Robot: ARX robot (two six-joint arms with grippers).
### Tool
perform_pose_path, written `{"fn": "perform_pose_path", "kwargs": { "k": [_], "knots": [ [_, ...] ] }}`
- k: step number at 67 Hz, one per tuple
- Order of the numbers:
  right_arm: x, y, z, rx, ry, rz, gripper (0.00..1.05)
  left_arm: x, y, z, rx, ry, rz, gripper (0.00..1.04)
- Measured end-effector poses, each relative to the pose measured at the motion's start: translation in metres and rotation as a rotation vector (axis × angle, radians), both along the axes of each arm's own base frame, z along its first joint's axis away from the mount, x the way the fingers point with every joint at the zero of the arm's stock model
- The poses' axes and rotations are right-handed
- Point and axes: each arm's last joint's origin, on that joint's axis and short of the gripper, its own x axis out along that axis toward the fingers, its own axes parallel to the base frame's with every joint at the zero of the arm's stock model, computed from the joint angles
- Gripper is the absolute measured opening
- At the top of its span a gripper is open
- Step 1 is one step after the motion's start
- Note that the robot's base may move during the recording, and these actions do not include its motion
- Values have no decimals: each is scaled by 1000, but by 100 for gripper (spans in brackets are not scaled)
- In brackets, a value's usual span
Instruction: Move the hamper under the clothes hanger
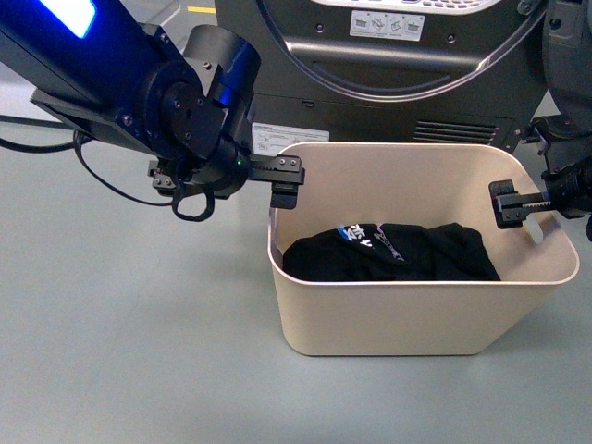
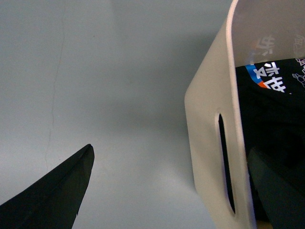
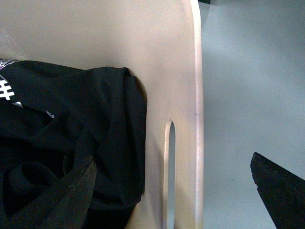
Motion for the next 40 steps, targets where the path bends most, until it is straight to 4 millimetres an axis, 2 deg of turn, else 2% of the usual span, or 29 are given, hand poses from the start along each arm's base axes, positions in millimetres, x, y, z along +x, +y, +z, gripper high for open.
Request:
{"fn": "perform_pose_path", "kwargs": {
  "k": [29, 32, 40],
  "knots": [
    [4, -8, -14, 7, 15, -13, 96, 4, -26, -15, -11, 5, -17, 98],
    [4, -8, -14, 8, 16, -17, 92, 4, -27, -16, -9, 7, -13, 98],
    [5, -10, -14, 11, 19, -24, 75, 4, -29, -20, -2, 19, -6, 81]
  ]
}}
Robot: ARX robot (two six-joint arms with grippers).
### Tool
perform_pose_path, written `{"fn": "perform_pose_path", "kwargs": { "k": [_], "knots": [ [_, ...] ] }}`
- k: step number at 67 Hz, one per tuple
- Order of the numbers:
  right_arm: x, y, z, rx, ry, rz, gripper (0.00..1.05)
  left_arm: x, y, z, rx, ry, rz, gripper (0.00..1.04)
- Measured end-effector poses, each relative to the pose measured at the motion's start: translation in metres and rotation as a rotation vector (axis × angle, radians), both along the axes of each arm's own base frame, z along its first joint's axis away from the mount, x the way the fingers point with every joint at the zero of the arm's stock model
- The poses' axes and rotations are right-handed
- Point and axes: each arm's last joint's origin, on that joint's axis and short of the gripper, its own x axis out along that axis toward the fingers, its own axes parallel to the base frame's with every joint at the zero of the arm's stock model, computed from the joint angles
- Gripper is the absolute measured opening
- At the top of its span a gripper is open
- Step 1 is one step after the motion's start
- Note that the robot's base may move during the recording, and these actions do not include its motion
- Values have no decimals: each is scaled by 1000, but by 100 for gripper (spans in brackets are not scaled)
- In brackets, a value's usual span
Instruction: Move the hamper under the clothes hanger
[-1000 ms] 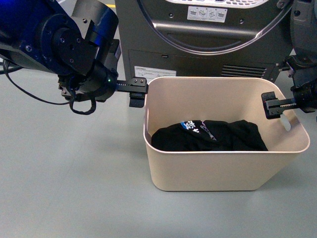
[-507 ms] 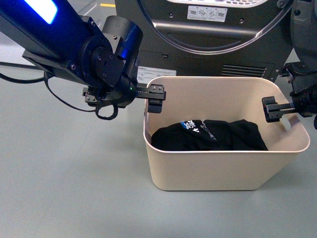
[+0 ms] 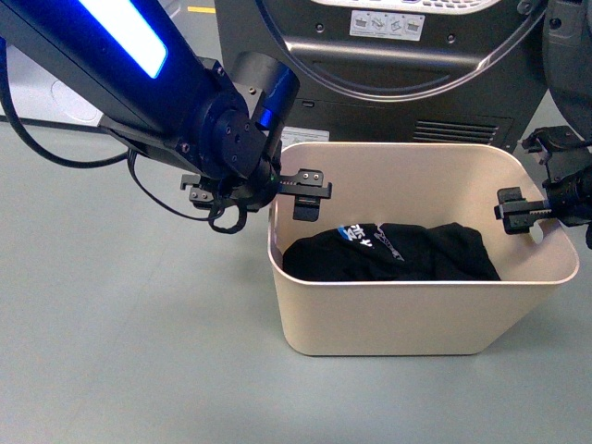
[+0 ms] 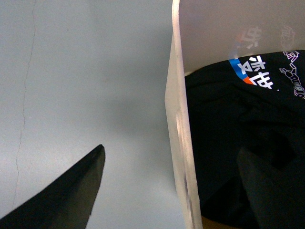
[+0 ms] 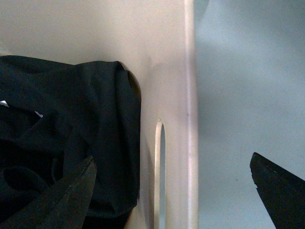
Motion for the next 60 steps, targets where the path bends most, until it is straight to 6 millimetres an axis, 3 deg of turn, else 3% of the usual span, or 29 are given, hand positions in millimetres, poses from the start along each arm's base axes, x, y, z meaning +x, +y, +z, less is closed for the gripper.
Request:
{"fn": "perform_pose_path", "kwargs": {
  "k": [36, 60],
  "knots": [
    [3, 0, 2, 19, -8, 0, 2, -3, -4, -6, 21, 23, 19, 6],
    [-3, 5, 6, 59, 1, 6, 3, 0, 3, 5, 30, 16, 59, 4]
  ]
}}
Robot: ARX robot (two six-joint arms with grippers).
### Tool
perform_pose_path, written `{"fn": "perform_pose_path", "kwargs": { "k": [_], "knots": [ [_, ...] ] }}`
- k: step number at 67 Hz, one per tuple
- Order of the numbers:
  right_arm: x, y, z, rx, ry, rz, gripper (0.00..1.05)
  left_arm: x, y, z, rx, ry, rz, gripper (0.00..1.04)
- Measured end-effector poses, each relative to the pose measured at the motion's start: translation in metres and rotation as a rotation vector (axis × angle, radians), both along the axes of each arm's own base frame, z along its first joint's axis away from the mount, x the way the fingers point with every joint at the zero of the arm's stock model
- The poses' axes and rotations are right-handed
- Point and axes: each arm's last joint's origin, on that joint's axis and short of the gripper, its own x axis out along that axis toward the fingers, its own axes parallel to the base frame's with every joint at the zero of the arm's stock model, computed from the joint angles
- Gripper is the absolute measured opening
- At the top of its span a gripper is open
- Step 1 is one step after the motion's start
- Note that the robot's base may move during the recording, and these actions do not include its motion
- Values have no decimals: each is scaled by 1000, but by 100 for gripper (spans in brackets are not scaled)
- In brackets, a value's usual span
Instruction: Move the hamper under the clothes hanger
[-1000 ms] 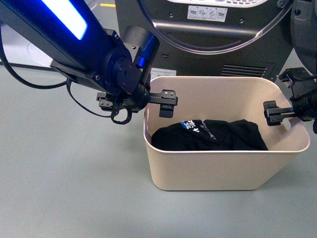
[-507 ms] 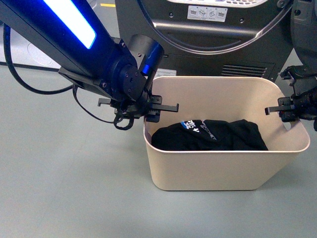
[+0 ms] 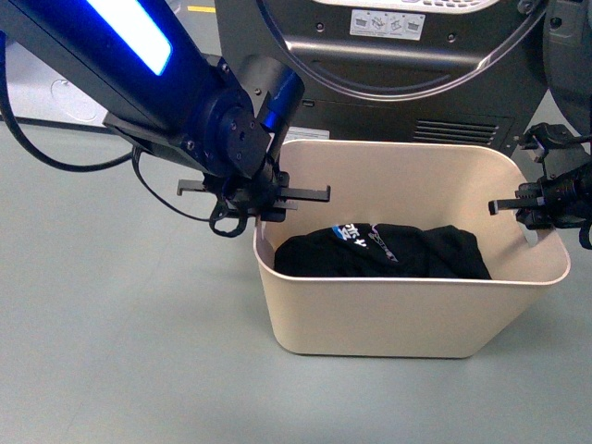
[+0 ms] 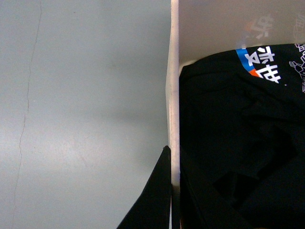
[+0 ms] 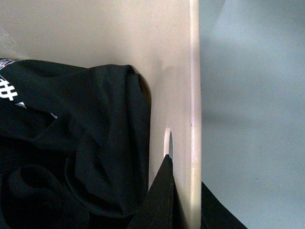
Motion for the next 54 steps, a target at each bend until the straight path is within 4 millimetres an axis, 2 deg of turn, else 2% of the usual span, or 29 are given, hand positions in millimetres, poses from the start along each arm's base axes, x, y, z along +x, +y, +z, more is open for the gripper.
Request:
{"fn": "perform_pose_path", "kwargs": {
  "k": [12, 22, 28, 32, 54],
  "knots": [
    [-5, 3, 15, 19, -14, 7, 3, 2, 6, 27, 2, -46, 5, 4],
    [-9, 5, 41, 29, -58, 8, 3, -2, 10, 53, -10, -86, 3, 4],
    [-12, 7, 54, 23, -92, 13, 3, -3, 11, 62, -14, -101, 6, 4],
    [-13, 9, 60, 18, -104, 15, 3, -3, 12, 63, -11, -104, 10, 4],
    [-16, 10, 56, 20, -92, 16, 3, -5, 13, 60, -8, -96, 11, 4]
  ]
}}
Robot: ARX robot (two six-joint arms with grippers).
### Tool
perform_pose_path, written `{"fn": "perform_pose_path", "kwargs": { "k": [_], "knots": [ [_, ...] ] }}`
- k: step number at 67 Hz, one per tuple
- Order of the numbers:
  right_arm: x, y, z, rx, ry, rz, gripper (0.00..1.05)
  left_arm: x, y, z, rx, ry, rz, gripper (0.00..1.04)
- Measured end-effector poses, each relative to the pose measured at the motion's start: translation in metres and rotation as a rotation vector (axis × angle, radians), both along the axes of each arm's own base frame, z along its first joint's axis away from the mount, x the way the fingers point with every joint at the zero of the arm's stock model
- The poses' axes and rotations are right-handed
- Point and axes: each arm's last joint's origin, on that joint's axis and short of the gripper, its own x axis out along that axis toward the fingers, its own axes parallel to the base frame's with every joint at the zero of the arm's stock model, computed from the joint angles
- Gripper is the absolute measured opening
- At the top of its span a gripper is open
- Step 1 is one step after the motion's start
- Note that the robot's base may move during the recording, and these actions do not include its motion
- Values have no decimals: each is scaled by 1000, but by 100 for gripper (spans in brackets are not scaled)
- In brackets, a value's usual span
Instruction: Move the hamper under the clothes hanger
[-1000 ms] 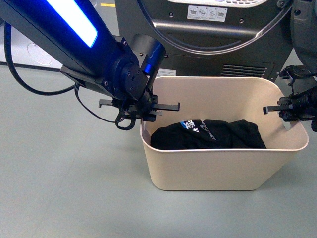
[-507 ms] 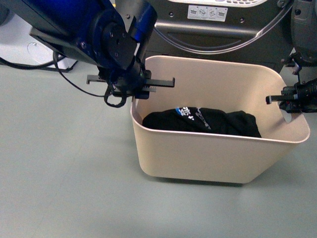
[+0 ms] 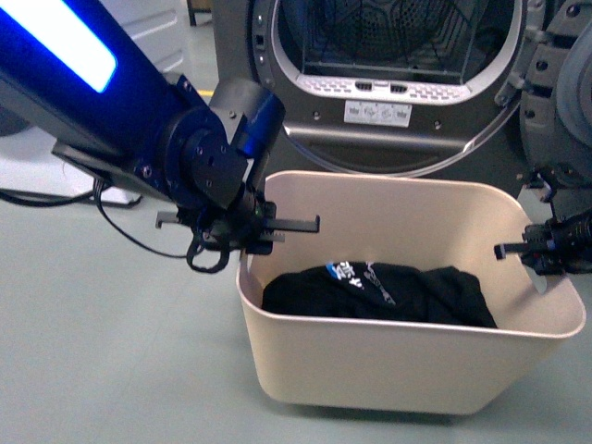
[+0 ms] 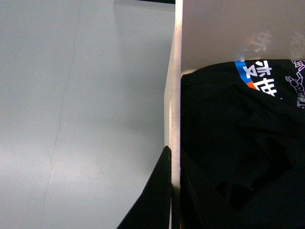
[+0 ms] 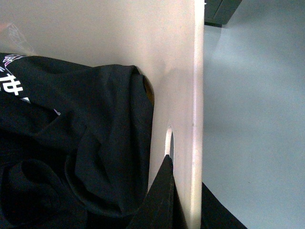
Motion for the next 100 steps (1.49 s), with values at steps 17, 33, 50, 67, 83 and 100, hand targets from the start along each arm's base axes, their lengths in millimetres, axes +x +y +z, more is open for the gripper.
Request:
{"fn": "perform_pose_path", "kwargs": {
  "k": [17, 33, 50, 67, 83, 100],
  "knots": [
    [0, 1, 0, 0, 0, 2, 3, 0, 1, 0, 0, 1, 2, 4],
    [1, 15, 0, 15, -2, 44, 2, 4, 15, -1, 8, 1, 37, 4],
    [0, -2, 0, -2, 0, -5, 3, -1, -1, -1, -7, 4, -8, 4],
    [0, 0, 0, -3, 0, -2, 2, -1, 0, -1, -1, 2, -2, 4],
    [0, 4, 0, 0, 0, 9, 2, 1, 5, -1, 1, 1, 10, 4],
    [0, 1, 0, -2, 0, 1, 2, 0, 3, -1, -4, 4, 2, 4]
  ]
}}
